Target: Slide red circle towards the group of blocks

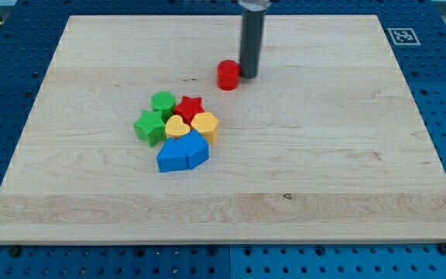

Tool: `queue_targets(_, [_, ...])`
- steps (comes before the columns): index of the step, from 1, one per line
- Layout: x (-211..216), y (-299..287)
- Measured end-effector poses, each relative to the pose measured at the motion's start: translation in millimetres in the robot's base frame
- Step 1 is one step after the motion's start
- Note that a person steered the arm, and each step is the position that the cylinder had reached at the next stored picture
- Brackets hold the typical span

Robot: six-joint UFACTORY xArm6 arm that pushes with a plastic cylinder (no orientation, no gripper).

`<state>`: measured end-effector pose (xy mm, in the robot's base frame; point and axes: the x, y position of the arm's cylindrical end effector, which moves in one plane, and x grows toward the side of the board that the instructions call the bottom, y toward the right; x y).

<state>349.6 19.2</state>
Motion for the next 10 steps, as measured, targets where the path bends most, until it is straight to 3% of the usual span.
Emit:
queue_targets(3, [22.3, -121.2])
queue_targets(6, [30.8, -193.0])
queue_targets(10, [89.3, -220.5])
